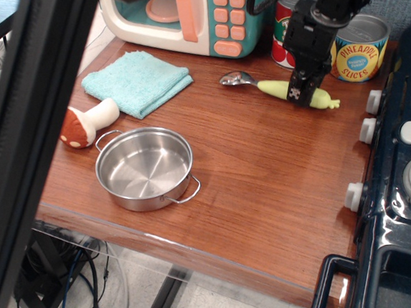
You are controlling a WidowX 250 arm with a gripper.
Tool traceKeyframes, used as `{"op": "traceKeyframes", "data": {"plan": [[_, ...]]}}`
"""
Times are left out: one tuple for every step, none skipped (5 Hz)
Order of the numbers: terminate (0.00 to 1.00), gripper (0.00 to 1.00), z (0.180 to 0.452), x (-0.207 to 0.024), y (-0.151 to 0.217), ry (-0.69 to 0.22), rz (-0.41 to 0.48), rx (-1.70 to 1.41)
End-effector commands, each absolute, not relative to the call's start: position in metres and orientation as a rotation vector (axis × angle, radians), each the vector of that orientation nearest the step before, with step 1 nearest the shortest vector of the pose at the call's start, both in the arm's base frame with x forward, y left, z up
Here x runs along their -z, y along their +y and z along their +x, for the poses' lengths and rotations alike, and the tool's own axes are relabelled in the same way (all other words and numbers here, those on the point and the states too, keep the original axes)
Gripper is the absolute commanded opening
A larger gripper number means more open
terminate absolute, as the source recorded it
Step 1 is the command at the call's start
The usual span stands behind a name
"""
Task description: Move spoon to front of cans, handle pointed away from blue towel.
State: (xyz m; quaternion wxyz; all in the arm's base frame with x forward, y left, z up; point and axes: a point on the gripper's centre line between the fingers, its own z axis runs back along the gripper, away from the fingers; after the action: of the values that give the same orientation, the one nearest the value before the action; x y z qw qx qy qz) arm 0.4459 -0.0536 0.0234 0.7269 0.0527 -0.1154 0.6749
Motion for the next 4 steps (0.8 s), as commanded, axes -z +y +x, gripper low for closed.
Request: {"op": "traceKeyframes", "data": {"plan": [[0.0, 1.0, 0.446, -0.043, -0.05, -0.295, 0.097, -1.494], [0.0, 1.0, 0.444, -0.047, -0.052, -0.307, 0.097, -1.49], [0.0, 1.0, 0.443, -0.059, -0.054, -0.326, 0.076, -1.483], [0.0, 1.0, 0.441, -0.088, -0.051, -0.352, 0.03, -1.512]]}}
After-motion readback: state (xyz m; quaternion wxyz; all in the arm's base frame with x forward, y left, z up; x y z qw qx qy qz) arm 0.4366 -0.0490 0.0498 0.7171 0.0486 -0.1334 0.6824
